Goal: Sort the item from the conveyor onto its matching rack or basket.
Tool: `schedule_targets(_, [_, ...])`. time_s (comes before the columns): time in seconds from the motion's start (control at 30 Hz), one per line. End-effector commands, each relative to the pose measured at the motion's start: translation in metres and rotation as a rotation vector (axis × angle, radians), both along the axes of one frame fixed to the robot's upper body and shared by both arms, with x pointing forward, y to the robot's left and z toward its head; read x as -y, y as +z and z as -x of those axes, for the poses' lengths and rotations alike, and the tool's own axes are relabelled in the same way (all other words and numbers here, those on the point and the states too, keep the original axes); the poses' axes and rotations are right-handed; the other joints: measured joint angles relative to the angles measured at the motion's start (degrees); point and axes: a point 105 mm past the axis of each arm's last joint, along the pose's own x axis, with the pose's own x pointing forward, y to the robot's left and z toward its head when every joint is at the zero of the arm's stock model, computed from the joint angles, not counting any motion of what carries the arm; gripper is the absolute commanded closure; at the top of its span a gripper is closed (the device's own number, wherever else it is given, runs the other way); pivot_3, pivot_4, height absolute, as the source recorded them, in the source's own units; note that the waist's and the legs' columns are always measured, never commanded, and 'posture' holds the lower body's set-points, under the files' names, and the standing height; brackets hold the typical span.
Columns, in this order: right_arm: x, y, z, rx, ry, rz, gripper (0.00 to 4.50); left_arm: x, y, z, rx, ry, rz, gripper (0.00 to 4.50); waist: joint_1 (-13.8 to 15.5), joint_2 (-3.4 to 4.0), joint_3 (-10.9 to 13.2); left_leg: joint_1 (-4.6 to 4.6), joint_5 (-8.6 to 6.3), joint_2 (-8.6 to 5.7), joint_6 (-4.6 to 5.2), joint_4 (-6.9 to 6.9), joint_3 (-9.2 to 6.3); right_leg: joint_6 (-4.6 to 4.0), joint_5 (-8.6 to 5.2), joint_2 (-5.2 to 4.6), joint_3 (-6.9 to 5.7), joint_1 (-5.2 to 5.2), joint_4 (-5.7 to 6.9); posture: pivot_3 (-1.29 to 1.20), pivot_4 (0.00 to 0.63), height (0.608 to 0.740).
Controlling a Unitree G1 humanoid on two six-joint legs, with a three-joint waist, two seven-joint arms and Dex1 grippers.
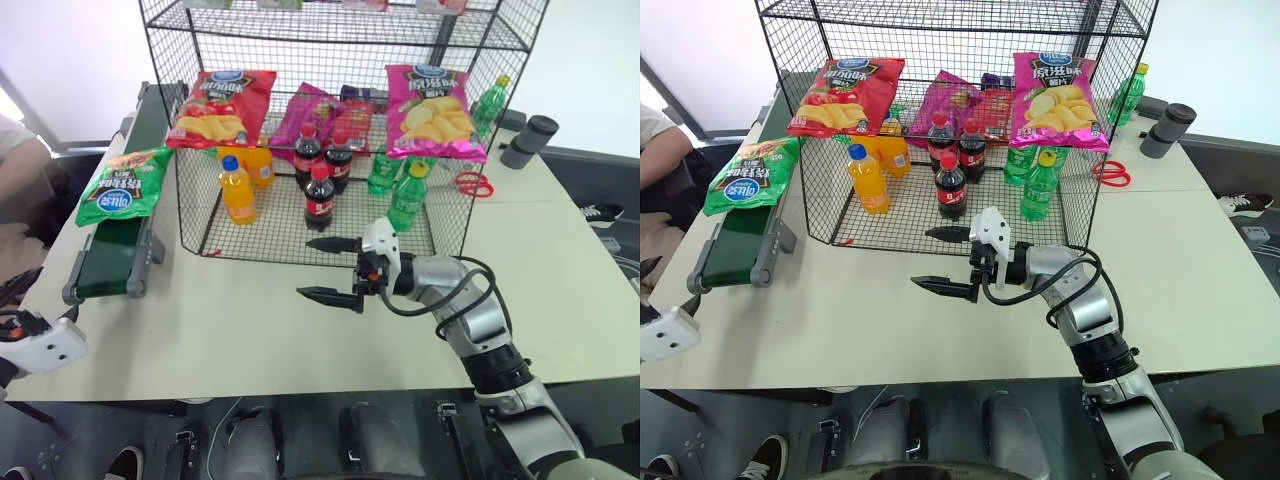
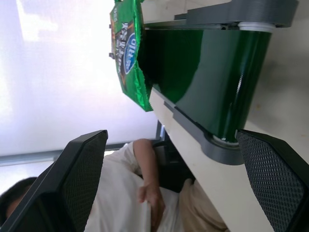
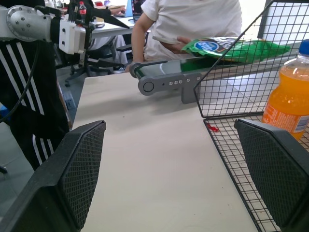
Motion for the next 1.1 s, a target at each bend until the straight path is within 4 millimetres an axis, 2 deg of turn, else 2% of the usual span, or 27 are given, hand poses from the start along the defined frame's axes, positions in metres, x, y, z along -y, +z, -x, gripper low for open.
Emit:
schedule_targets(0.03, [-0.006,0.016,0.004,0.058,0.019,-0.022,0.05,0.002,0.007,-0.005,0.038,-0.008,0.001,0.00,0.0,-0.01,0.0,0.00,0.00,0.01,0.00,0.00,0.00,0.00,0.00,0.00,-0.01,0.00,0.00,0.00,0.150,0.740])
schedule_targets(0.6, [-0.006,0.018,0.003,0.069,-0.007,-0.020,0.05,0.006,0.007,-0.015,0.040,-0.034,0.013,0.00,0.0,0.00,0.0,0.00,0.00,0.01,0.00,0.00,0.01,0.05,0.03,0.00,-0.01,0.00,0.01,0.00,0.150,0.740])
schedule_targets(1.1, [-0.009,0.015,0.014,0.063,0.033,-0.012,0.05,0.015,0.010,-0.026,0.037,-0.071,0.008,0.00,0.0,-0.01,0.0,-0.01,0.00,0.00,0.00,0.00,0.01,0.06,0.03,0.00,-0.01,0.00,0.01,0.00,0.150,0.740])
